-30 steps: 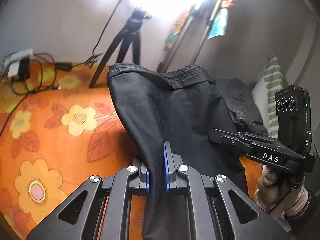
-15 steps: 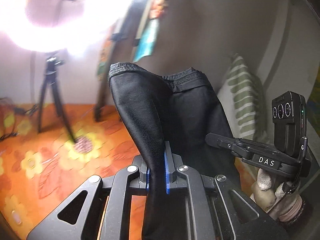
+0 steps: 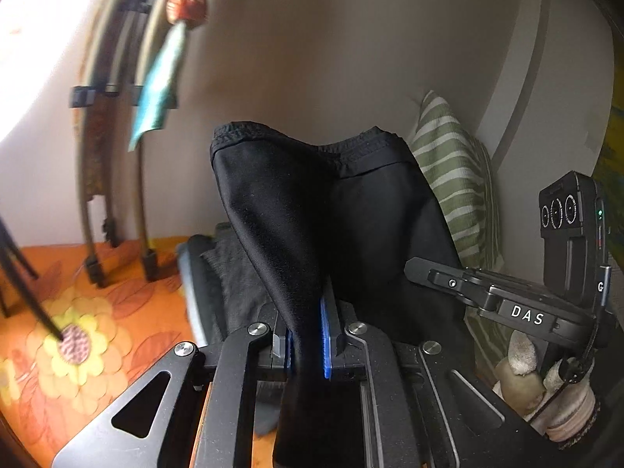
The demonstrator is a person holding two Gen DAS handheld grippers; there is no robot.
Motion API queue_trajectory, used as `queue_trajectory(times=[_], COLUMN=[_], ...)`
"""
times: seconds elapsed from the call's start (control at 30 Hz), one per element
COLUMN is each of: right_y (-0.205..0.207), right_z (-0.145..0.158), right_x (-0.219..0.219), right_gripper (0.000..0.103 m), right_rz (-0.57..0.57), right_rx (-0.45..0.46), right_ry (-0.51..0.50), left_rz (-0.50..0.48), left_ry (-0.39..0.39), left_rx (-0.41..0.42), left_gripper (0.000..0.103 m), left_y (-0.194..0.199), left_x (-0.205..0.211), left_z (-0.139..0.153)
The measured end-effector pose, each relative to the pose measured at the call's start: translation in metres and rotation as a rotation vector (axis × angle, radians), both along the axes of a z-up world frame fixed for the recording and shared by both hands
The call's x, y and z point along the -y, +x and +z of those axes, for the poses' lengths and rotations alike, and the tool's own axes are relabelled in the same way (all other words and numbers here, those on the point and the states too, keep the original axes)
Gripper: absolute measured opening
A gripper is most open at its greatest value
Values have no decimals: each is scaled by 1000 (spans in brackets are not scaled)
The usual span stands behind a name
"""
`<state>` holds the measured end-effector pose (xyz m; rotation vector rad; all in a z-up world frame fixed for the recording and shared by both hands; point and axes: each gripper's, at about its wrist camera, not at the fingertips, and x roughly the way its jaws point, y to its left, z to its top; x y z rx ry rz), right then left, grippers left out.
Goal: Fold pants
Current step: 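Lift the folded trousers with both grippers onto the grey clothes pile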
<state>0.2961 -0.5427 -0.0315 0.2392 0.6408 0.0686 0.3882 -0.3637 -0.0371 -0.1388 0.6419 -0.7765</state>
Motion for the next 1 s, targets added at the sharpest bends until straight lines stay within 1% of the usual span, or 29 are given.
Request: queue_trajectory(times=[0.1, 0.23, 0.33, 0.4, 0.47, 0.5, 0.53, 0.57, 0.6, 0.63, 0.7, 0.73, 0.8, 0.87, 0.93, 1.0], right_y=[12, 30, 46, 56, 65, 71, 76, 78, 80, 82, 84, 85, 86, 86, 84, 81], right_z=[-1, -10, -22, -32, -41, -47, -51, -53, -56, -56, -55, -54, -52, -52, -51, -51], right_x=[16, 36, 49, 60, 64, 65, 64, 66, 67, 68, 68, 66, 63, 62, 63, 68], right_gripper=[13, 13, 13, 13, 13, 13, 15, 16, 16, 19, 22, 23, 28, 43, 45, 45], right_rz=[-19, -39, -51, -62, -70, -75, -79, -84, -94, -107, -139, -148, -169, -203, -239, -270], right_rx=[-8, -24, -41, -61, -81, -97, -111, -119, -124, -124, -123, -124, -133, -148, -157, -173], right_ry=[-7, 16, 45, 67, 66, 49, 32, 26, 23, 14, -20, -37, -87, -128, -156, -156], left_rz=[-2, 3, 15, 26, 36, 45, 54, 69, 79, 95, 97, 98, 110, 124, 145, 161], left_ry=[1, 24, 31, 49, 78, 91, 100, 106, 110, 114, 122, 137, 176, 176, 185, 196], left_rx=[-13, -25, -48, -65, -70, -78, -90, -101, -108, -114, -110, -98, -75, -82, -83, -87], left_gripper=[8, 9, 8, 9, 9, 9, 13, 15, 19, 22, 23, 25, 29, 29, 29, 29], left_y=[13, 31, 44, 52, 58, 60, 64, 65, 65, 66, 65, 62, 61, 60, 59, 57], left_x=[15, 32, 40, 46, 50, 50, 51, 50, 49, 46, 42, 40, 38, 31, 23, 20], left_z=[-5, -16, -25, -35, -44, -50, -54, -57, -58, -59, -59, -58, -57, -58, -57, -56])
